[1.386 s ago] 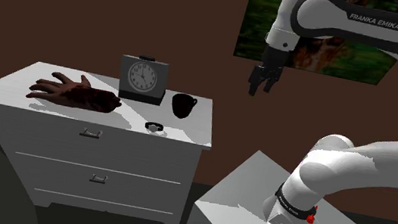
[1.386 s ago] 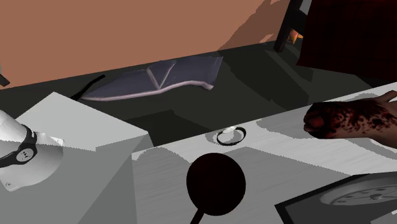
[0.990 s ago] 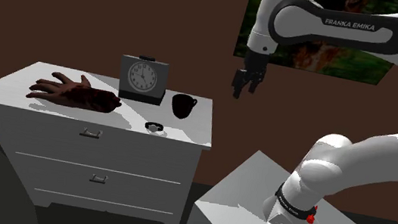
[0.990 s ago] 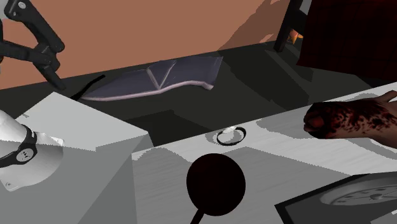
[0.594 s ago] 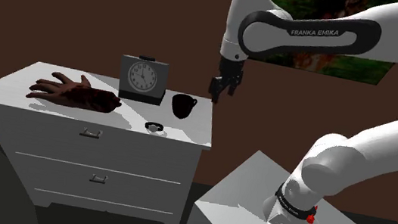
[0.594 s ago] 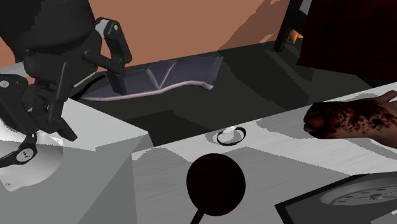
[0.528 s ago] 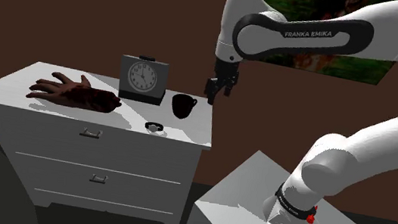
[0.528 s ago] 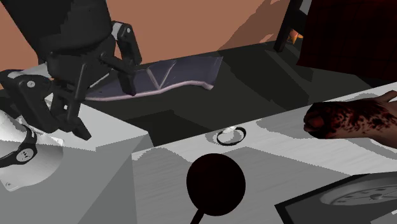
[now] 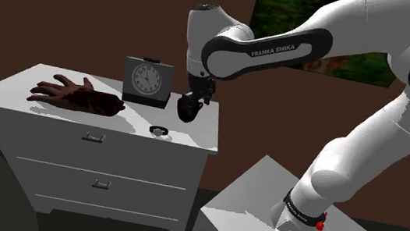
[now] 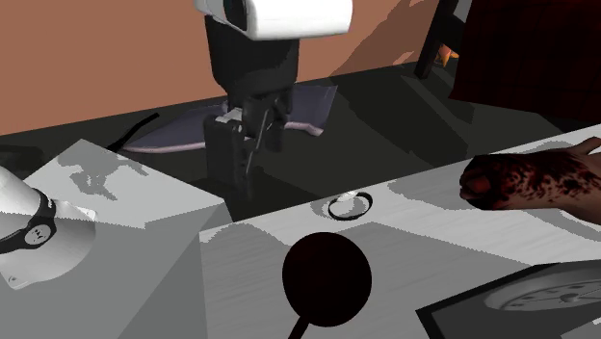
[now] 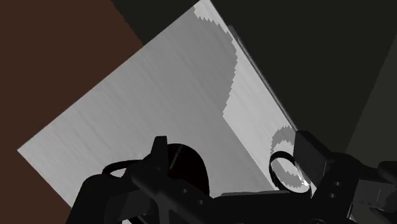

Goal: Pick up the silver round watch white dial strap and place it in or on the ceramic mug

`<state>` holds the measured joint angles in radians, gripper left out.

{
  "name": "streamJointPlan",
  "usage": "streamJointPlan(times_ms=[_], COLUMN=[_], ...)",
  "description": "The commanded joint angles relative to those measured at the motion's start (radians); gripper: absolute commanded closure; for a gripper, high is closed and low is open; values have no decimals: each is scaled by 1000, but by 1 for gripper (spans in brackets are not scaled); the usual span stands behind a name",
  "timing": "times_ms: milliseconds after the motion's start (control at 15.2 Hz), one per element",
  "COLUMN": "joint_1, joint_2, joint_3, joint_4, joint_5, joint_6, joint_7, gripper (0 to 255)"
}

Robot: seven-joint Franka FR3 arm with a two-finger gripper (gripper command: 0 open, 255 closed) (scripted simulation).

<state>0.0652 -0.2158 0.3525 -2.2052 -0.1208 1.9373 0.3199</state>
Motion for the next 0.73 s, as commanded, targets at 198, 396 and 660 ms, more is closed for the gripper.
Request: streamJointPlan(times_ms=[198,396,660], joint_1=[24,57,123], joint_2=[216,346,520], joint_3=[73,95,100], joint_4=[136,227,366], joint_5=[-144,-240,-364], joint_6=[27,18,-14], joint_7=[110,172,237], gripper=[0,0,0])
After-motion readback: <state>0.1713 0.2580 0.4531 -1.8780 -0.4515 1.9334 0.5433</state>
